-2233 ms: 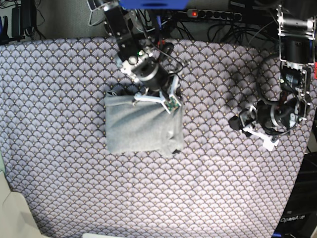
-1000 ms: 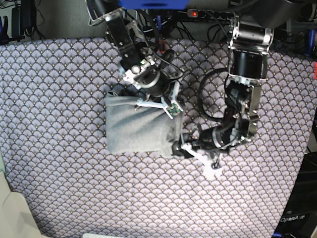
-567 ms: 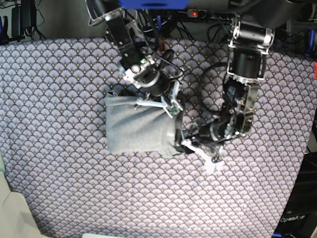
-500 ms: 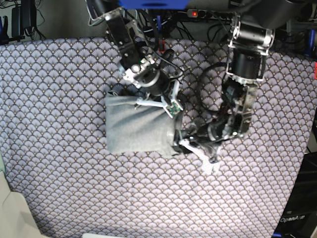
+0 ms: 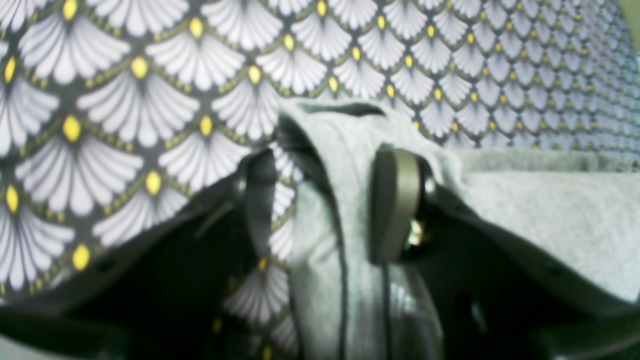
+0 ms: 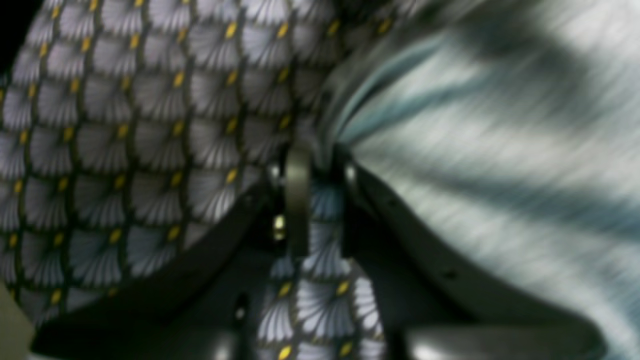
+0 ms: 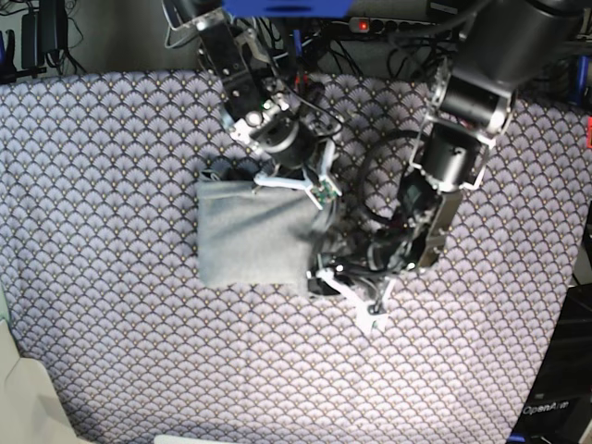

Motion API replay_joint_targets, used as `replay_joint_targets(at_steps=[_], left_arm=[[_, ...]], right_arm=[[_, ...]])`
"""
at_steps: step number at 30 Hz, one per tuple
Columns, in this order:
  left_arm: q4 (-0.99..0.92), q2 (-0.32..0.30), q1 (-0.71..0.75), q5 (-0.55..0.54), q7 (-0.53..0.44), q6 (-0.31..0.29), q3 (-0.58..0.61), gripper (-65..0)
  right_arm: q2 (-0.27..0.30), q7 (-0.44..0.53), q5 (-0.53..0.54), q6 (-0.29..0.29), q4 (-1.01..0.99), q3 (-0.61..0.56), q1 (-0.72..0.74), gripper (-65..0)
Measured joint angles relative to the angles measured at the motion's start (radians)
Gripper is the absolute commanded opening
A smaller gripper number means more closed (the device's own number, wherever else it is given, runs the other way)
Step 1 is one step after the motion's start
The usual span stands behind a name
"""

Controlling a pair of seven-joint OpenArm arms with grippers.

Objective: Fold the T-shirt properly
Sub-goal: 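Reach the left gripper to the bundle's opposite edge and grasp it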

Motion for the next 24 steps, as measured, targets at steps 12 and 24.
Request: replay_joint_targets(at_steps=[12, 24], left_arm=[[-0.074, 0.016, -0.015, -0.006, -0.130, -0.011, 0.064, -33.8], [-0.074, 0.014, -0.014, -0.008, -0.133, -0.013, 0.065, -33.8]], right_arm=[[0.109, -0.003, -0.086, 0.000, 0.269, 0.022, -0.138, -51.5], [0.187, -0.011, -0.106, 0.103, 0.433, 0.315, -0.087, -60.6]])
